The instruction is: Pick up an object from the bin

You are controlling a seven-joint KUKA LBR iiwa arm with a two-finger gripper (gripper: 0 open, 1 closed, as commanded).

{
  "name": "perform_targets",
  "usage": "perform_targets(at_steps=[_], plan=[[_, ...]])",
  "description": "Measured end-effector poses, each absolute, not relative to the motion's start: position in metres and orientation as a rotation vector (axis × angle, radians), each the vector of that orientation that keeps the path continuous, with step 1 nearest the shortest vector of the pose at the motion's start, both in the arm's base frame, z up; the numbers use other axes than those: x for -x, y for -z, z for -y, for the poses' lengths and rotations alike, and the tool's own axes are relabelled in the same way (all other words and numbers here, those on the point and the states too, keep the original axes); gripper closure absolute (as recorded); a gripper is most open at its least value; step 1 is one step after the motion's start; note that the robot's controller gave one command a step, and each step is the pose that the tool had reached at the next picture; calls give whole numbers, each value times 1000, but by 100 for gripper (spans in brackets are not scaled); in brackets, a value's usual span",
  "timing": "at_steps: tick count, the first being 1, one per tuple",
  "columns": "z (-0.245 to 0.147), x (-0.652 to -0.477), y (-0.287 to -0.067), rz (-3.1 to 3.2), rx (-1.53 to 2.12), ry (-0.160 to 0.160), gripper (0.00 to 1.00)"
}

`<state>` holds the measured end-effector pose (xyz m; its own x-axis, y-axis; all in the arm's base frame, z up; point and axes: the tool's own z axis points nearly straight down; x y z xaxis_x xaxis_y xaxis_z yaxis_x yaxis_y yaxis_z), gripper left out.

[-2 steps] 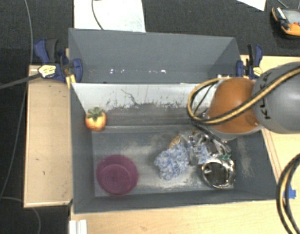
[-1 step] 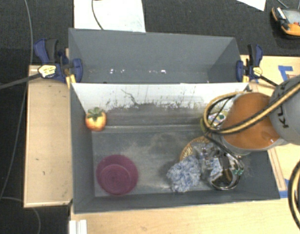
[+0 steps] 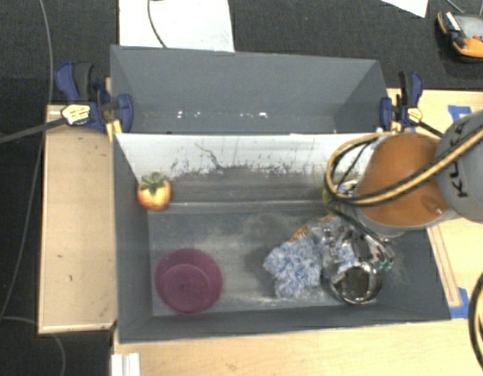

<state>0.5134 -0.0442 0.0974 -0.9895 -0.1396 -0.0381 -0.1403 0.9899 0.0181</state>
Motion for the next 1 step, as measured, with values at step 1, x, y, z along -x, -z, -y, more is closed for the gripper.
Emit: perform_targets(at_steps=[1], plan=[[20, -550, -91, -3055, 523, -25, 100]])
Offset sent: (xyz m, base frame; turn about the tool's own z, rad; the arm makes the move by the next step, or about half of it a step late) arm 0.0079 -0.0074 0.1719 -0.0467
